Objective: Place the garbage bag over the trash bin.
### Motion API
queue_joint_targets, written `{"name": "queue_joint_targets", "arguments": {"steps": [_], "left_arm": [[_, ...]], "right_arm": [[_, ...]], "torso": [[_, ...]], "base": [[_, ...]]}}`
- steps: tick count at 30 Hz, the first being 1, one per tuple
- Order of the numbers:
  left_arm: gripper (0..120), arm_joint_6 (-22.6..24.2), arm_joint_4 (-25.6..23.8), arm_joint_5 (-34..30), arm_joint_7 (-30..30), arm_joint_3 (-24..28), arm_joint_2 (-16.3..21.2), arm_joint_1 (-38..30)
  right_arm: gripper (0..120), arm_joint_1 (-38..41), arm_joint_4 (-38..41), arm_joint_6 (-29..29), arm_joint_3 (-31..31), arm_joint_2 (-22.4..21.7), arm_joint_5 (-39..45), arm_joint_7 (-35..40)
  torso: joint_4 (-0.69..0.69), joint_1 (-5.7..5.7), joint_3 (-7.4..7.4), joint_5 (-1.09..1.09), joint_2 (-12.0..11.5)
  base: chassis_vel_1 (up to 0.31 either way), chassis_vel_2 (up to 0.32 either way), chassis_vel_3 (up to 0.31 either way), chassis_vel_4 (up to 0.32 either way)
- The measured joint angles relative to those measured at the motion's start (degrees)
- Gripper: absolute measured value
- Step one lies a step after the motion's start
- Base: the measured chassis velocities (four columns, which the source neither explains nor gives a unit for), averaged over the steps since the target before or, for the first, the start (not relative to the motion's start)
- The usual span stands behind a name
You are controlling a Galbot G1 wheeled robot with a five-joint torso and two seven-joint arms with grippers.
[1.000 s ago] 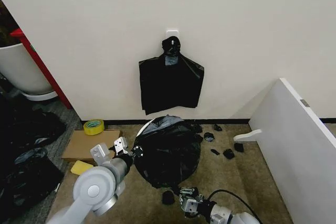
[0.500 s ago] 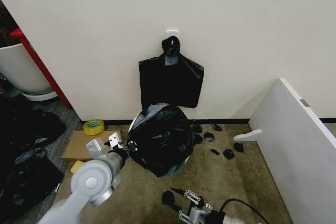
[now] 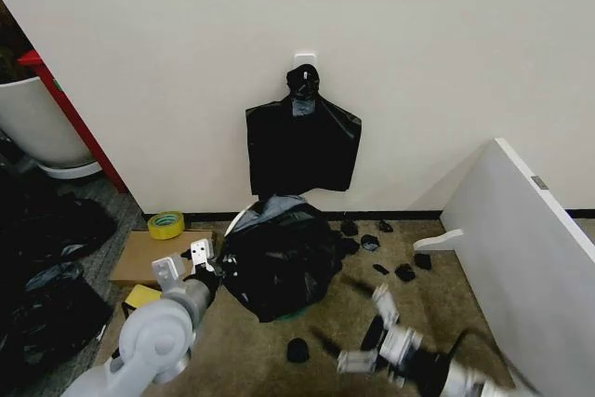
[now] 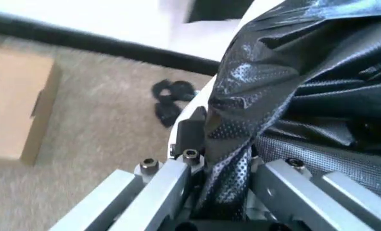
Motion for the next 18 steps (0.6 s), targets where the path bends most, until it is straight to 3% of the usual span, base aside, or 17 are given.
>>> {"name": "queue_joint_targets", "arguments": {"steps": [7, 18], "left_arm": [[0, 0.5, -2.8, 7.2, 7.1, 1.2, 0.7, 2.6], [0, 0.7, -4.5, 13.4, 12.2, 3.2, 2.5, 3.9]], "right_arm": [[100, 12.4, 2.1, -15.1, -5.3, -3.8, 8.7, 4.5], [98, 16.6, -0.3, -19.5, -7.3, -6.9, 10.4, 2.1]], "torso": [[0.0, 0.0, 0.0, 0.0, 0.0], [0.01, 0.0, 0.0, -0.01, 0.0]], "base": [[0.0, 0.0, 0.0, 0.0], [0.0, 0.0, 0.0, 0.0]]}}
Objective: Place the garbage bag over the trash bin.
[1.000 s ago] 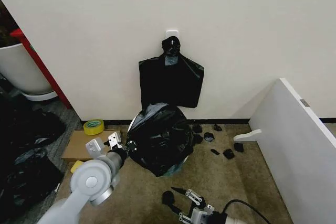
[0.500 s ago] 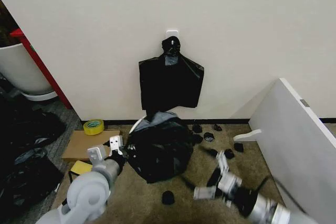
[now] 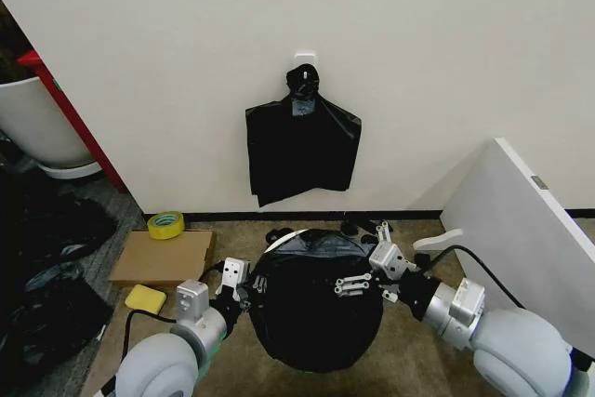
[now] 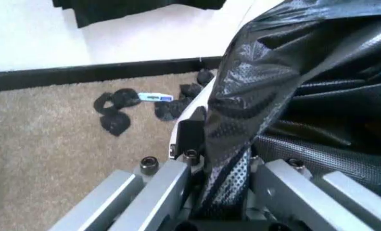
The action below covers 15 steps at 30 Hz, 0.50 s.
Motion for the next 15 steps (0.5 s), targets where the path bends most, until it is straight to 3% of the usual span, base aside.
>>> {"name": "queue_joint_targets", "arguments": {"steps": [2, 9, 15], "left_arm": [[0, 0.1, -0.1, 0.0, 0.0, 0.1, 0.1, -0.2], [0, 0.2, -0.5, -0.8, -0.1, 0.1, 0.1, -0.4], [0, 0.2, -0.5, -0.6, -0.2, 0.2, -0.1, -0.6]], "right_arm": [[98, 0.1, -0.3, -0.5, 0.0, -0.1, -0.3, 0.0], [77, 0.3, -1.8, -1.6, -0.1, -0.3, -0.5, 0.5], [49, 0.0, -2.4, -1.6, -0.1, 0.1, 0.5, 1.5]], "torso": [[-0.01, 0.0, 0.0, 0.0, 0.0], [-0.01, 0.0, 0.0, 0.01, 0.0], [-0.01, 0.0, 0.0, 0.0, 0.0]], "base": [[0.0, 0.0, 0.0, 0.0], [0.0, 0.0, 0.0, 0.0], [0.0, 0.0, 0.0, 0.0]]}}
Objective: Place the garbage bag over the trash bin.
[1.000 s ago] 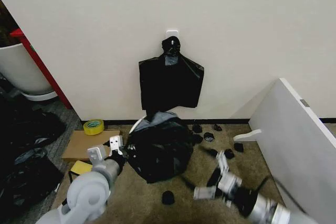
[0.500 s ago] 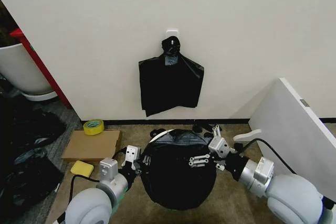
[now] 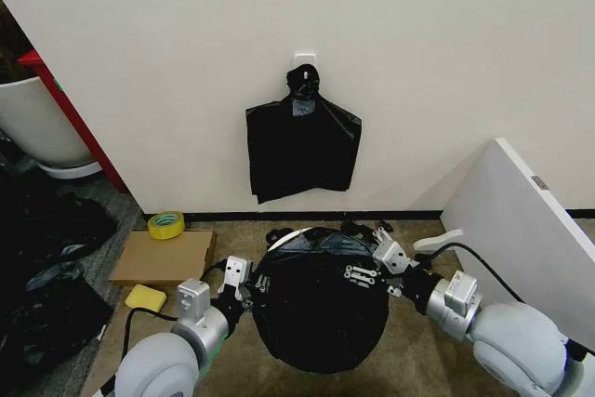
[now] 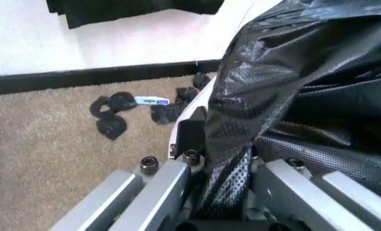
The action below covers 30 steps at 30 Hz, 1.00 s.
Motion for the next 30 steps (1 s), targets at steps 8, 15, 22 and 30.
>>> {"name": "queue_joint_targets", "arguments": {"steps": [8, 15, 22, 30], "left_arm": [[0, 0.0, 0.0, 0.0, -0.1, 0.0, -0.1, 0.2], [0, 0.3, -0.2, 0.0, -0.2, 0.0, -0.1, 0.9], [0, 0.7, -0.4, -0.2, -0.2, 0.0, -0.1, 1.5], [0, 1.0, -0.4, -0.4, -0.2, -0.1, -0.1, 1.9]], "right_arm": [[25, -0.5, 0.4, 0.8, 0.1, 0.2, -0.9, 0.0], [0, -0.6, 0.7, 2.9, 0.1, 0.3, -3.9, -0.3], [3, -0.8, 0.4, 4.3, 0.2, 0.4, -5.4, -0.5], [34, -1.4, 0.4, 6.2, 0.4, 0.5, -5.9, -0.2]], "torso": [[0.0, 0.0, 0.0, 0.0, 0.0], [0.0, 0.0, 0.0, 0.0, 0.0], [0.0, 0.0, 0.0, 0.0, 0.0], [0.0, 0.0, 0.0, 0.0, 0.0]], "base": [[0.0, 0.0, 0.0, 0.0], [0.0, 0.0, 0.0, 0.0], [0.0, 0.0, 0.0, 0.0], [0.0, 0.0, 0.0, 0.0]]}}
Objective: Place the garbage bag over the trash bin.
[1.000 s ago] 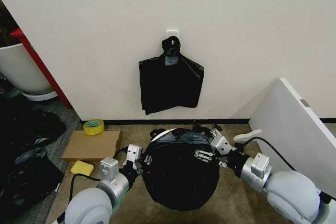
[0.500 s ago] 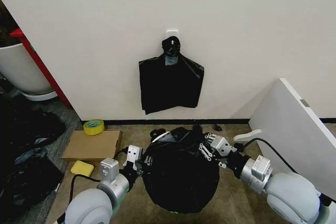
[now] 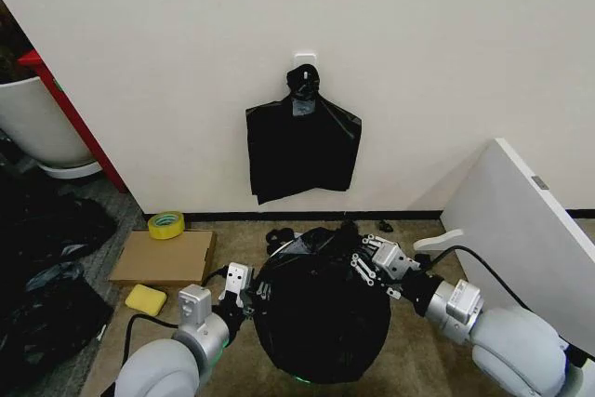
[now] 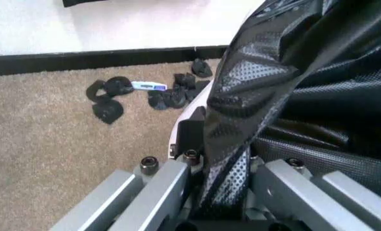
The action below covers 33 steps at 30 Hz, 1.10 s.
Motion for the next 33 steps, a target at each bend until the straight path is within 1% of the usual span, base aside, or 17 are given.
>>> {"name": "queue_joint_targets", "arguments": {"steps": [1, 4, 5, 6, 8, 9, 13, 14, 15, 16, 17, 18, 25, 33], "left_arm": [[0, 0.0, 0.0, 0.0, 0.0, 0.0, 0.0, 0.0], [0, 0.1, 0.0, -0.2, 0.0, 0.0, 0.0, -0.1], [0, 0.1, 0.0, -0.4, -0.1, 0.0, 0.0, -0.1], [0, 0.2, 0.0, -0.6, -0.1, 0.0, 0.0, -0.2], [0, 0.2, 0.0, -0.7, -0.1, 0.0, 0.0, -0.2], [0, 0.3, 0.0, -0.8, -0.1, 0.0, 0.0, -0.2], [0, 0.3, -0.1, -0.8, -0.1, 0.0, 0.0, -0.1], [0, 0.4, -0.2, -0.8, -0.1, 0.0, 0.0, -0.1], [0, 0.4, -0.2, -0.8, -0.1, 0.0, 0.0, -0.1], [0, 0.4, -0.2, -0.8, -0.1, 0.0, 0.0, 0.0], [0, 0.4, -0.2, -0.8, -0.1, 0.0, 0.0, 0.0], [0, 0.4, -0.2, -0.8, -0.1, 0.0, 0.0, 0.1], [0, 0.4, -0.6, -0.7, 0.0, -0.1, -0.1, 0.3], [0, 0.4, -1.2, 1.6, 1.6, -0.4, 0.3, 1.8]], "right_arm": [[34, 0.0, 0.0, 0.0, 0.0, 0.0, 0.0, 0.0], [43, 0.0, 0.1, 0.6, 0.0, -0.1, -0.1, 0.0], [41, 0.0, 0.2, 0.7, 0.1, -0.1, -0.2, 0.0], [37, 0.0, 0.2, 1.0, 0.1, -0.2, -0.2, 0.0], [35, 0.0, 0.2, 1.0, 0.1, -0.2, -0.2, 0.0], [29, 0.0, 0.1, 1.2, 0.1, -0.3, -0.3, -0.1], [14, 0.0, -0.2, 1.2, 0.0, -0.5, -0.4, -0.2], [7, 0.0, -0.2, 1.2, 0.0, -0.5, -0.4, -0.3], [7, 0.0, -0.2, 1.2, 0.0, -0.5, -0.4, -0.3], [3, 0.0, -0.2, 1.3, -0.1, -0.5, -0.4, -0.5], [3, 0.0, -0.2, 1.3, -0.1, -0.5, -0.4, -0.5], [0, 0.0, -0.3, 1.4, -0.1, -0.5, -0.4, -0.7], [0, -0.3, -0.3, 1.8, -0.2, -0.6, -0.2, -1.3], [0, 0.9, 0.7, -0.1, 0.0, -0.7, 5.0, 1.8]], "torso": [[0.0, 0.0, 0.0, 0.0, 0.0], [0.0, 0.0, 0.0, 0.0, 0.0], [0.0, 0.0, 0.0, 0.0, 0.0], [0.0, 0.0, 0.0, 0.0, 0.0], [0.0, 0.0, 0.0, 0.0, 0.0], [0.0, 0.0, 0.0, 0.0, 0.0], [0.0, 0.0, 0.0, 0.0, 0.0], [0.0, 0.0, 0.0, 0.0, 0.0], [0.0, 0.0, 0.0, 0.0, 0.0], [0.0, 0.0, 0.0, 0.0, 0.0], [0.0, 0.0, 0.0, 0.0, 0.0], [0.0, 0.0, 0.0, 0.0, 0.0], [0.0, 0.0, 0.0, 0.0, 0.0], [0.0, 0.0, 0.0, 0.0, 0.0]], "base": [[0.0, 0.0, 0.0, 0.0], [0.0, 0.0, 0.0, 0.0], [0.0, 0.0, 0.0, 0.0], [0.0, 0.0, 0.0, 0.0], [0.0, 0.0, 0.0, 0.0], [0.0, 0.0, 0.0, 0.0], [0.0, 0.0, 0.0, 0.0], [0.0, 0.0, 0.0, 0.0], [0.0, 0.0, 0.0, 0.0], [0.0, 0.0, 0.0, 0.0], [0.0, 0.0, 0.0, 0.0], [0.0, 0.0, 0.0, 0.0], [0.0, 0.0, 0.0, 0.0], [0.0, 0.0, 0.0, 0.0]]}}
